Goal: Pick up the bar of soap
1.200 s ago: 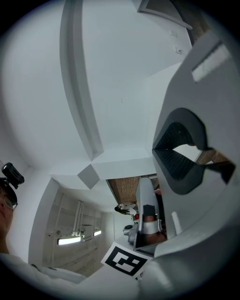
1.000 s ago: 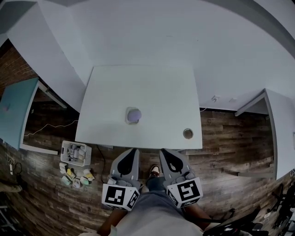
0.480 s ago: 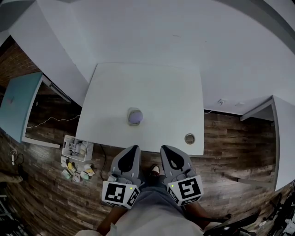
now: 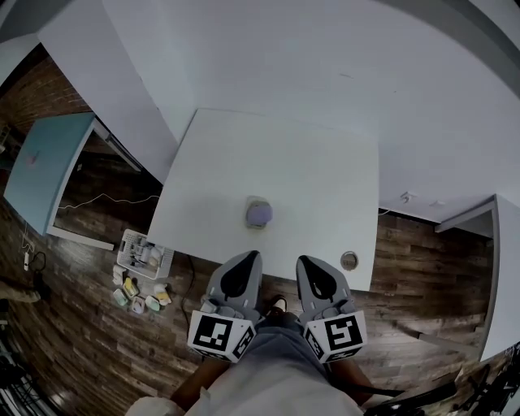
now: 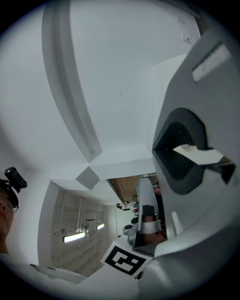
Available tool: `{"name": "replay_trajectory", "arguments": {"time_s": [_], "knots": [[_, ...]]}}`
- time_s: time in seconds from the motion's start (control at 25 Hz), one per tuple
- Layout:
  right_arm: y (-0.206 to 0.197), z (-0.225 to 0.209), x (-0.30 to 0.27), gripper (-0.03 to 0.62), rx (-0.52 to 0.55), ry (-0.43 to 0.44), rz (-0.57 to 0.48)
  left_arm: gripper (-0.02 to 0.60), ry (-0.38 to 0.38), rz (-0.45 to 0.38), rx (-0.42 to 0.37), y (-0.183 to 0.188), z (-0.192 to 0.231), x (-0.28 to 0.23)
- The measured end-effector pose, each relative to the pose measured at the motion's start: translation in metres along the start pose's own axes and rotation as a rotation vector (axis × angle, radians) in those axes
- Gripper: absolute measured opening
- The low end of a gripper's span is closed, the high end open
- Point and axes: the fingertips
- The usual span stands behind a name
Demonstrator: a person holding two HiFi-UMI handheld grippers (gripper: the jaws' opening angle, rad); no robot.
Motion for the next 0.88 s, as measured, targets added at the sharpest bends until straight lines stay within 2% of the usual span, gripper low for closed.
{"name": "replay_trajectory", "arguments": {"time_s": [0.48,0.88], "knots": [[0.016,-0.008,-0.057,0.002,0.016,-0.010,0.022,0.002,0.000,0.011,0.010,0.020,0.048,-0.036],[0.012,-0.012,-0.116,0.002,0.007,-0.067,0.092,0.002,-0.035,0.102,0.035,0.006,0.110,-0.075]]}}
Point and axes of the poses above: the fingertips, and each gripper's own axes: x backward along the fingers, z to its left, y out of its top, and after that the axes turned 6 degrees about x, right-handed
